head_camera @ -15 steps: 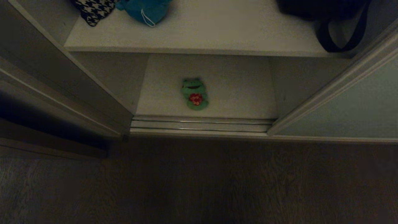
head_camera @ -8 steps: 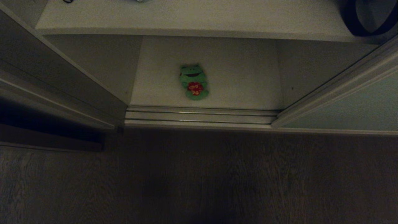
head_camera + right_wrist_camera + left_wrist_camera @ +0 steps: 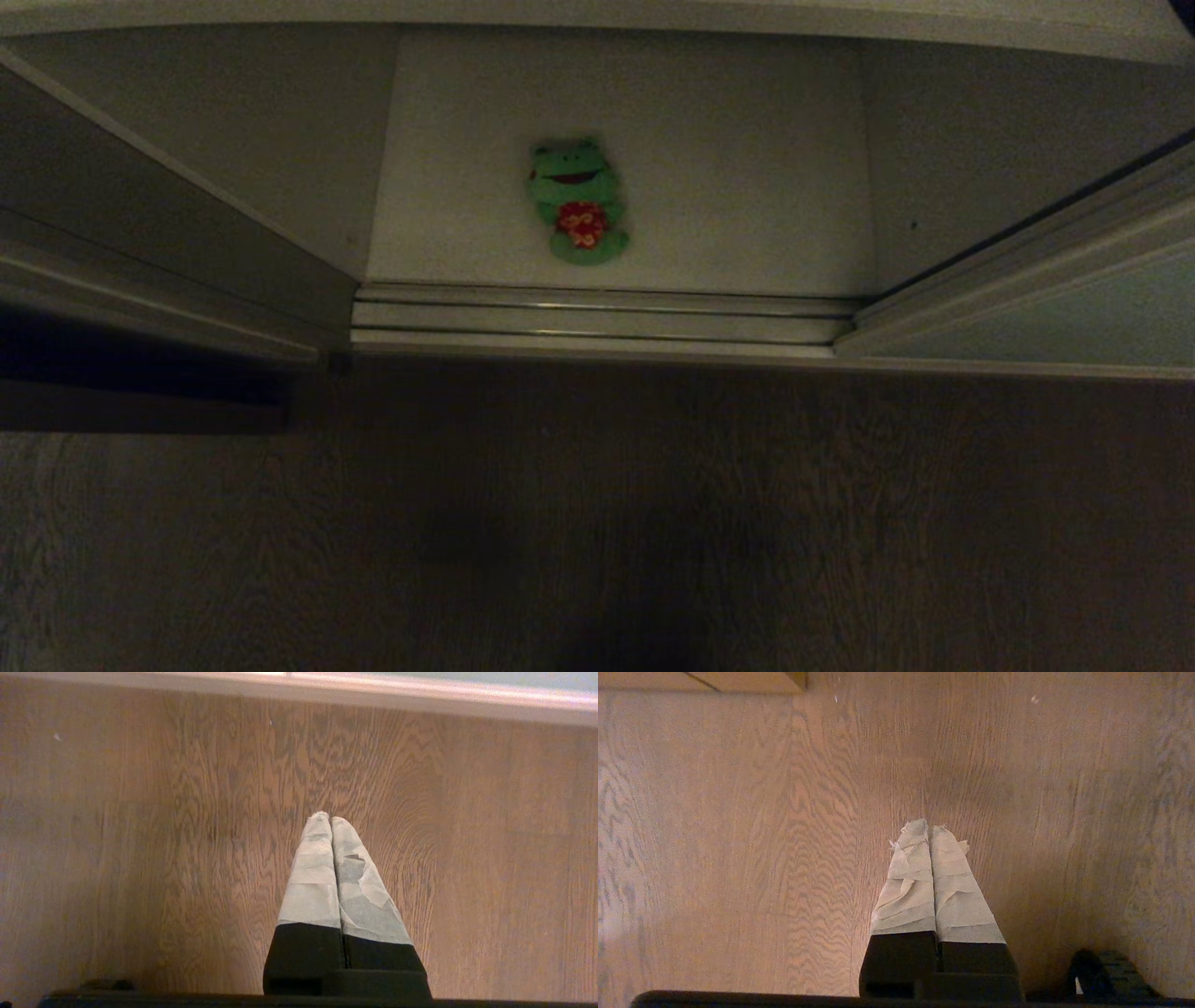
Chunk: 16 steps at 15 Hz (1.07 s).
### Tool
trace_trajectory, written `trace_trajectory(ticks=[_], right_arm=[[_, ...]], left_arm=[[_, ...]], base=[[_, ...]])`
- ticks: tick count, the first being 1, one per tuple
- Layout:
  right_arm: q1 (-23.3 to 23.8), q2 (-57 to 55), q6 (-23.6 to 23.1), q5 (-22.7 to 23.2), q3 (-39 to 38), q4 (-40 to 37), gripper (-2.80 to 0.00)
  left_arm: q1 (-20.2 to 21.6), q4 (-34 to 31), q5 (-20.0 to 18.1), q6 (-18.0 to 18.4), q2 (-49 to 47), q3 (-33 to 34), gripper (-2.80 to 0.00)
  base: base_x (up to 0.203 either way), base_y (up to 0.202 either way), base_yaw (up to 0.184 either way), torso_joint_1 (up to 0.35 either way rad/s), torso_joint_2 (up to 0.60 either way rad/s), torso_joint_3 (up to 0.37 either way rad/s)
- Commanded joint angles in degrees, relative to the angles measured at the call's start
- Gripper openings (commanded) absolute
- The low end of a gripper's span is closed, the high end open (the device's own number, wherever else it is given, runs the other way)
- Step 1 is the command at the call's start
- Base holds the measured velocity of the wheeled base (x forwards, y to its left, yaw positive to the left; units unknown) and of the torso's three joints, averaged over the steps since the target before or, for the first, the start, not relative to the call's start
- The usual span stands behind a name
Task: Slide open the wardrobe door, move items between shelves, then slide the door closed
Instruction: Place the green doll on the higher shelf
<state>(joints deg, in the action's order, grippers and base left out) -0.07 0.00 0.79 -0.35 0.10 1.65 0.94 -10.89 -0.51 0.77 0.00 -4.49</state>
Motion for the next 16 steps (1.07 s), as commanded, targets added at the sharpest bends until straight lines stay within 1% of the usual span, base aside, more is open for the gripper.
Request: trace_trajectory(ticks=[1, 3, 6, 8, 10, 11, 13, 16], right_arm=[[-0.01, 0.18, 0.00, 0.00, -0.01, 0.02, -2.80], [-0.01, 0.18, 0.07, -0.08, -0.01, 0.02, -2.80], [-0.01, 0.18, 0.00, 0.00, -0.01, 0.02, -2.80], [-0.01, 0.18, 0.00, 0.00, -0.01, 0.02, -2.80], [-0.01, 0.18, 0.00, 0.00, -0.10, 0.02, -2.80], [-0.01, 0.18, 0.00, 0.00, -0.01, 0.02, -2.80], [-0.01, 0.18, 0.00, 0.00, -0.08, 0.02, -2.80], [-0.01, 0.18, 0.00, 0.00, -0.01, 0.02, -2.80]], left_arm=[[0.03, -0.10, -0.02, 0.02, -0.09, 0.00, -2.80], [0.03, -0.01, -0.02, -0.25, -0.09, 0.09, -2.80], [0.03, -0.02, -0.02, 0.81, -0.09, 0.09, -2.80], [0.03, -0.31, -0.16, 0.46, -0.09, -0.13, -2.80], [0.03, -0.66, -0.72, 0.47, -1.26, -3.84, -2.80], [0.03, -0.84, -1.38, 0.40, -3.92, -5.94, -2.80], [-0.01, -0.67, -3.24, -0.57, -15.10, -11.19, -2.80], [-0.10, 0.28, -7.22, -5.55, -36.09, -19.45, -2.80]], base=[[0.000, 0.000, 0.000, 0.000, 0.00, -0.204], [0.000, 0.000, 0.000, 0.000, 0.00, -0.114], [0.000, 0.000, 0.000, 0.004, 0.00, -0.028], [0.000, 0.000, 0.000, 0.000, 0.00, 0.000], [0.000, 0.000, 0.000, 0.000, 0.00, 0.000], [0.000, 0.000, 0.000, 0.000, 0.00, 0.000], [0.000, 0.000, 0.000, 0.000, 0.00, 0.000], [0.000, 0.000, 0.000, 0.000, 0.00, 0.000]])
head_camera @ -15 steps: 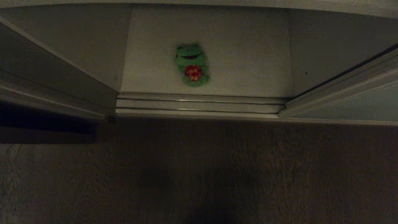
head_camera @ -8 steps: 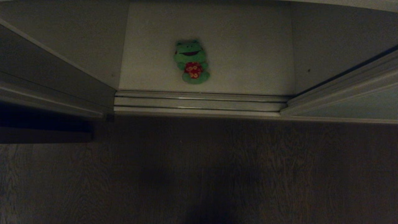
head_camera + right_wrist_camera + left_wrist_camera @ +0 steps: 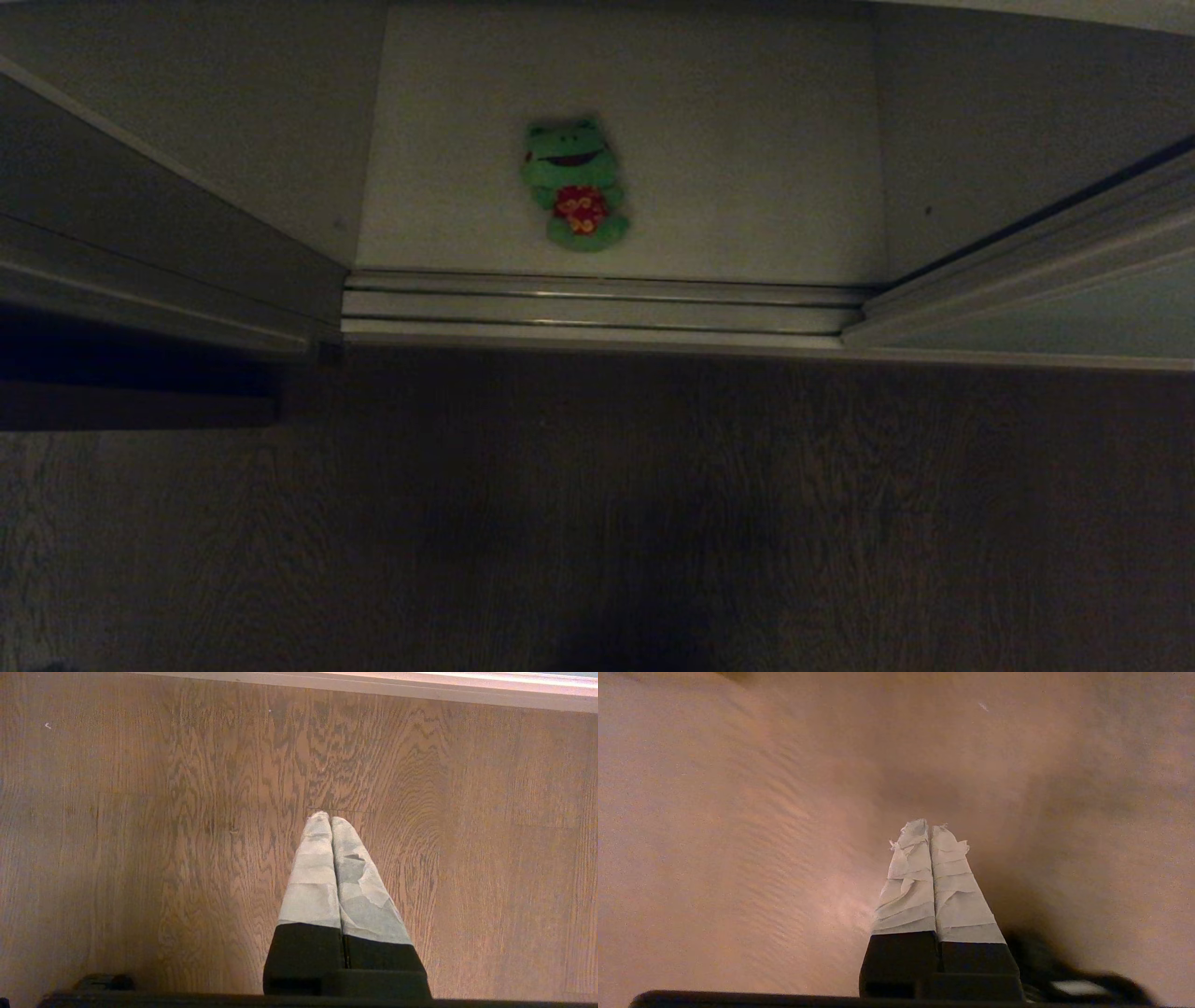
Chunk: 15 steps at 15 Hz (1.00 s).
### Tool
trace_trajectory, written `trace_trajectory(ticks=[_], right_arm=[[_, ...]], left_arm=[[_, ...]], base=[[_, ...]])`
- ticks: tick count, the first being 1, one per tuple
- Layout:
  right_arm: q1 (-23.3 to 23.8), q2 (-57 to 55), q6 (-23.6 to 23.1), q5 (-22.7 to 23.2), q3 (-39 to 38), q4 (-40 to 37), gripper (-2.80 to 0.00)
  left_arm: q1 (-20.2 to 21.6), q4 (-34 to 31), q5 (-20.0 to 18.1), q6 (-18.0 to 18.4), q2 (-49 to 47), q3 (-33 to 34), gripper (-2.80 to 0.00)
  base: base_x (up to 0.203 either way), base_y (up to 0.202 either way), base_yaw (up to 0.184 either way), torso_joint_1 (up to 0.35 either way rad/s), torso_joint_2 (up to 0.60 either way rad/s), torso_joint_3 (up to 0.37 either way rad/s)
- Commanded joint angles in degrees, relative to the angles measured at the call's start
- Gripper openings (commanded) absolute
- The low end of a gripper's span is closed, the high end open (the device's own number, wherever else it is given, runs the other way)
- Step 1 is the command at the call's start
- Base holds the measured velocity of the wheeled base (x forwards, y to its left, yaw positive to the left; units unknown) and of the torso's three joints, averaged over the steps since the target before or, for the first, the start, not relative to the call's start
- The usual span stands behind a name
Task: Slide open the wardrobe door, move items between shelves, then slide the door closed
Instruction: Place the green doll on the higher shelf
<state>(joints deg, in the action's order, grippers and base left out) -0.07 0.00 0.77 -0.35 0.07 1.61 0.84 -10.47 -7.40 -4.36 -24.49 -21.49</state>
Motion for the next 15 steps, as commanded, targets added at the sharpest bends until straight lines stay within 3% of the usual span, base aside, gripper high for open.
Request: trace_trajectory(ticks=[1, 6, 9, 12, 15], right_arm=[[-0.01, 0.18, 0.02, -0.03, -0.04, 0.06, -2.80], [-0.01, 0.18, 0.02, -0.03, -0.07, 0.06, -2.80], [-0.01, 0.18, 0.02, -0.05, 0.01, 0.06, -2.80], [-0.01, 0.18, 0.02, -0.01, 0.01, 0.06, -2.80], [-0.01, 0.18, 0.02, -0.09, 0.01, 0.06, -2.80]], left_arm=[[-0.01, 1.04, -2.10, -1.80, -19.21, -4.45, -2.80], [-0.58, 16.54, -9.00, -5.11, -56.35, -12.59, -2.80], [-2.65, 23.70, -10.93, -6.02, -74.39, -24.78, -2.80], [-5.57, 26.49, -11.71, -7.87, -85.68, -42.40, -2.80], [-8.03, 27.42, -11.90, -11.58, -89.56, -54.33, -2.80]], base=[[0.000, 0.000, 0.000, 0.000, 0.00, 0.000], [0.000, 0.000, 0.000, 0.000, 0.00, 0.000], [0.000, 0.000, 0.000, 0.000, 0.00, 0.000], [0.000, 0.000, 0.000, 0.000, 0.00, 0.000], [0.000, 0.000, 0.000, 0.000, 0.00, 0.000]])
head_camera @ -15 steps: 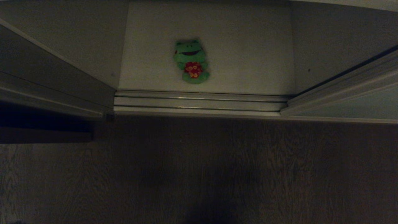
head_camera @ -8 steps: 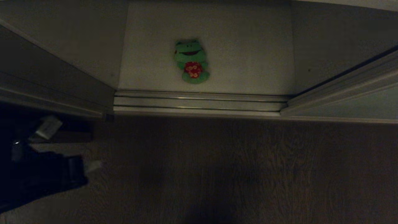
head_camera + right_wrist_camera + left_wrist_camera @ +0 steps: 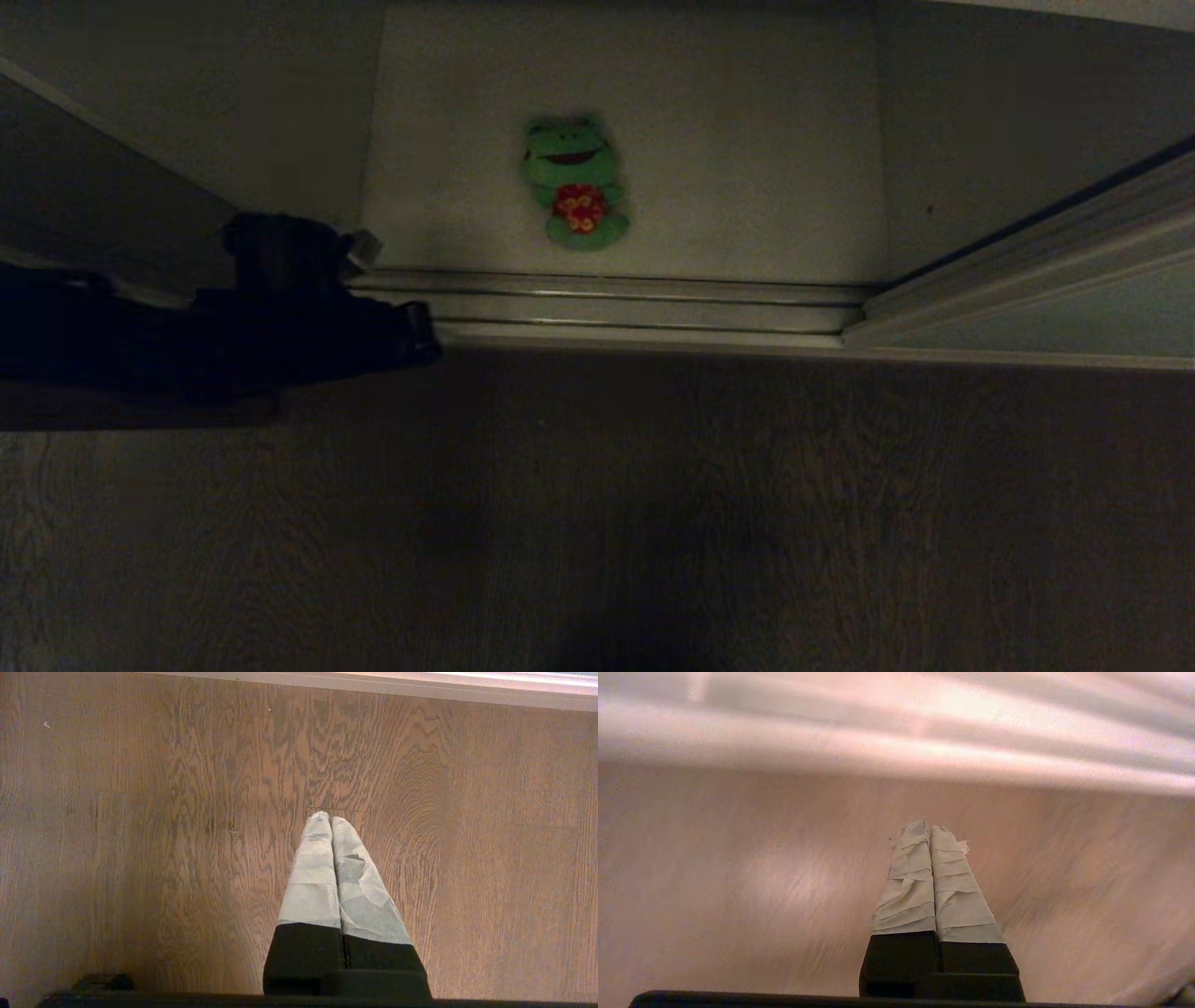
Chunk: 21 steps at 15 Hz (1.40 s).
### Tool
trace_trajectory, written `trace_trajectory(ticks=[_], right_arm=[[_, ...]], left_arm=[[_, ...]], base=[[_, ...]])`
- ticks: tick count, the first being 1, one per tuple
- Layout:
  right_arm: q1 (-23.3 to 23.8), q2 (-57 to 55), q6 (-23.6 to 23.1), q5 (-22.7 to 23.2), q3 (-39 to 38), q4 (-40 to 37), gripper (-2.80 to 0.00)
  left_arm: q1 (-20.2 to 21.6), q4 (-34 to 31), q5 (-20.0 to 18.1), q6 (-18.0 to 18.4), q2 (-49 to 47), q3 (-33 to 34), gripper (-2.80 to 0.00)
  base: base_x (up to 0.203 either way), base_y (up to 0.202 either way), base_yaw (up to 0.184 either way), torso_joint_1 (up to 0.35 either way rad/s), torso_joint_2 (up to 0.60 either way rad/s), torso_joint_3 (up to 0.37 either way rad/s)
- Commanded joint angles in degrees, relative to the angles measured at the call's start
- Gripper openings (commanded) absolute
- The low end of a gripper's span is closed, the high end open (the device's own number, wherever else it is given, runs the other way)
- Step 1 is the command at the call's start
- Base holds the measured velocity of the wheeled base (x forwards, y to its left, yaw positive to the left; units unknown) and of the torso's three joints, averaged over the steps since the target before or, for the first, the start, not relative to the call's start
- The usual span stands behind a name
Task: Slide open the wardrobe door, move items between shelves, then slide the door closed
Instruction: Place the green doll on the higher shelf
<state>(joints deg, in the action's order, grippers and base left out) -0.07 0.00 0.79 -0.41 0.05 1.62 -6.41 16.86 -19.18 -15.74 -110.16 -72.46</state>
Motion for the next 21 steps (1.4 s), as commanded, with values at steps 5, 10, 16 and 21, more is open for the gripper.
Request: trace_trajectory(ticks=[5, 10, 16, 21], right_arm=[[-0.01, 0.18, 0.00, 0.06, 0.01, 0.05, -2.80], [-0.01, 0.18, 0.00, -0.03, 0.04, 0.05, -2.80], [-0.01, 0.18, 0.00, 0.00, 0.01, 0.05, -2.80], [-0.01, 0.18, 0.00, 0.06, 0.02, 0.05, -2.80]], left_arm=[[-6.27, -0.80, 1.70, -5.39, -8.22, -15.91, 0.00], [-10.19, -5.31, 3.07, -12.97, -12.11, -28.95, 0.00], [-11.34, -3.99, 7.67, -19.03, -19.07, -38.38, 0.00], [-12.05, 4.47, 7.49, -19.77, -21.96, -38.46, 0.00]], base=[[0.000, 0.000, 0.000, 0.000, 0.00, 0.000], [0.000, 0.000, 0.000, 0.000, 0.00, 0.000], [0.000, 0.000, 0.000, 0.000, 0.00, 0.000], [0.000, 0.000, 0.000, 0.000, 0.00, 0.000]])
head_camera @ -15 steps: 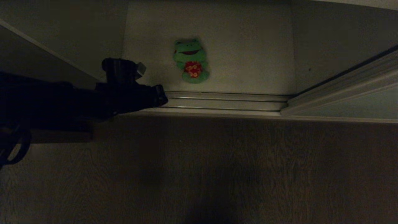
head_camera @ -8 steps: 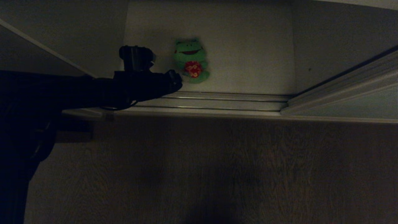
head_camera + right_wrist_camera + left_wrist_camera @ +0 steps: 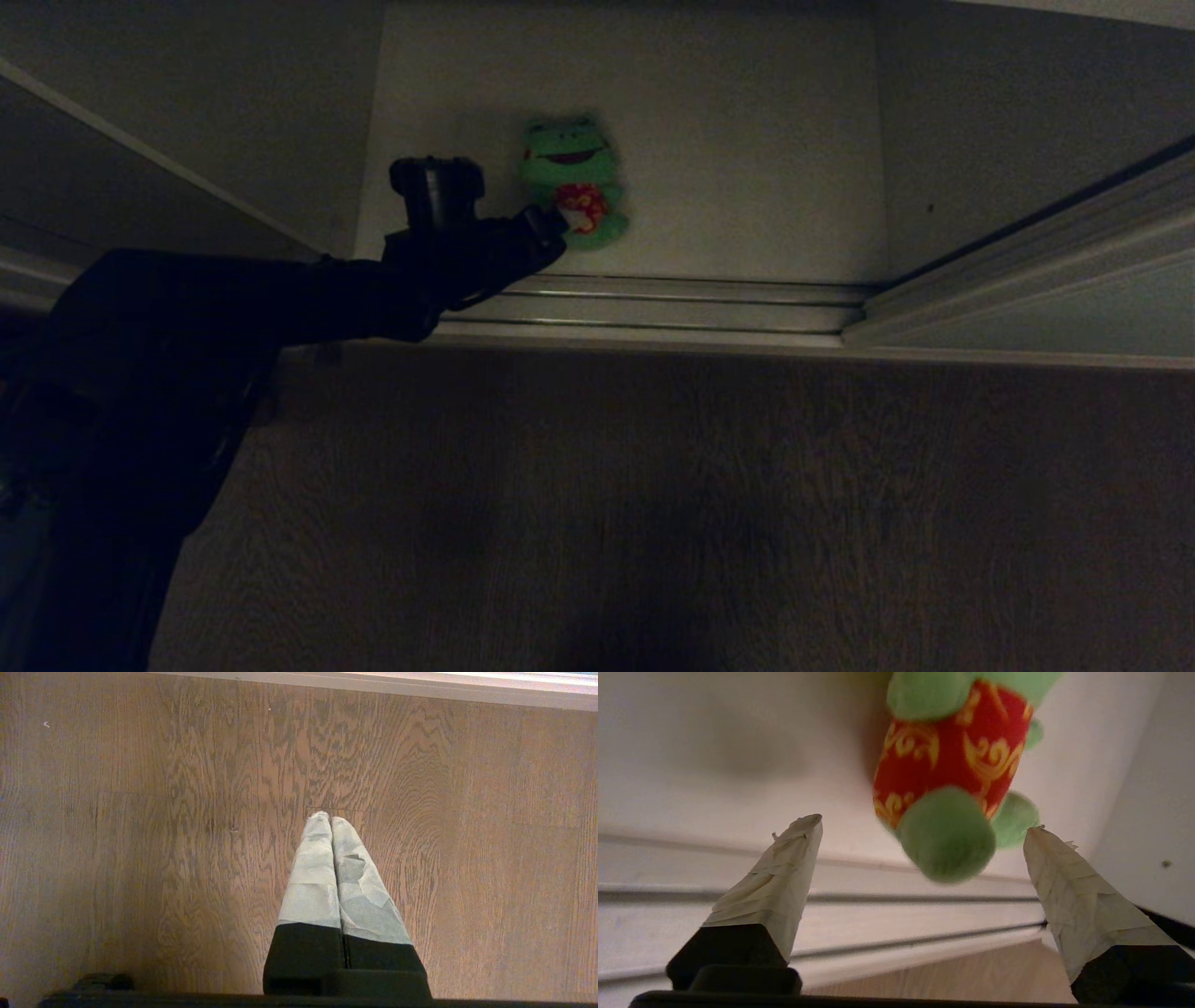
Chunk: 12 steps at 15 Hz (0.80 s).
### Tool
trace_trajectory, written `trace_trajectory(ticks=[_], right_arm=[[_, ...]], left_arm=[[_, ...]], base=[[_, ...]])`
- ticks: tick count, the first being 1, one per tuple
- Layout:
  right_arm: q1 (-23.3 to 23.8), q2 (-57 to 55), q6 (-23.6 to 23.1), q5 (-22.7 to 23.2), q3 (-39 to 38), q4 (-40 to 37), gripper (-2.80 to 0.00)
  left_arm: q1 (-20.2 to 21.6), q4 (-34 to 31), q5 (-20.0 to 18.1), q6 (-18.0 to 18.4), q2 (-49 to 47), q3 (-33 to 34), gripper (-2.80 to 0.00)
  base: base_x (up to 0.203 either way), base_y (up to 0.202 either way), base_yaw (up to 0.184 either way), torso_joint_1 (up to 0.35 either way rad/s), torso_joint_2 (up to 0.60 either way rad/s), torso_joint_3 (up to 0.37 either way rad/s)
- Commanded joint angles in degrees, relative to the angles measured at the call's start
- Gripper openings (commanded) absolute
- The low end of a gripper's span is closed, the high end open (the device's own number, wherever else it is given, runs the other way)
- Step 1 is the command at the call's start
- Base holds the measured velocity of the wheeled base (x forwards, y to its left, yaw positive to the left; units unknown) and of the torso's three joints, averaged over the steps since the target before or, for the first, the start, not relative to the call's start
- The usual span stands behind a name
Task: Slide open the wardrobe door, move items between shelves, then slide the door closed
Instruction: Place the green doll on the higher shelf
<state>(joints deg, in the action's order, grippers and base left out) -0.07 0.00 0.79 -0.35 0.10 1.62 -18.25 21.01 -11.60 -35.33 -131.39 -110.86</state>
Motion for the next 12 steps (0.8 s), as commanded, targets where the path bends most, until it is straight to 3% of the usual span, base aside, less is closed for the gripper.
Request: trace_trajectory(ticks=[1, 6, 9, 10, 12], right_arm=[[-0.01, 0.18, 0.00, 0.00, -0.01, 0.05, -2.80], [-0.01, 0.18, 0.00, -0.08, -0.09, 0.05, -2.80], [-0.01, 0.18, 0.00, 0.00, -0.01, 0.05, -2.80], [-0.01, 0.18, 0.00, 0.00, -0.01, 0.05, -2.80], [-0.01, 0.18, 0.00, 0.00, -0.01, 0.05, -2.80]], left_arm=[[-0.37, 1.64, -0.16, -0.18, -0.79, -0.02, 0.00], [-0.91, 6.41, -0.56, 0.24, -2.36, -0.05, 0.00], [-1.13, 11.74, -1.66, 4.26, -4.96, -0.01, 0.00], [-1.17, 13.20, -1.67, 6.52, -5.72, -0.05, -2.80], [-1.17, 16.43, -1.67, 8.19, -7.05, -0.08, -2.80]], base=[[0.000, 0.000, 0.000, 0.000, 0.00, 0.000], [0.000, 0.000, 0.000, 0.000, 0.00, 0.000], [0.000, 0.000, 0.000, 0.000, 0.00, 0.000], [0.000, 0.000, 0.000, 0.000, 0.00, 0.000], [0.000, 0.000, 0.000, 0.000, 0.00, 0.000]])
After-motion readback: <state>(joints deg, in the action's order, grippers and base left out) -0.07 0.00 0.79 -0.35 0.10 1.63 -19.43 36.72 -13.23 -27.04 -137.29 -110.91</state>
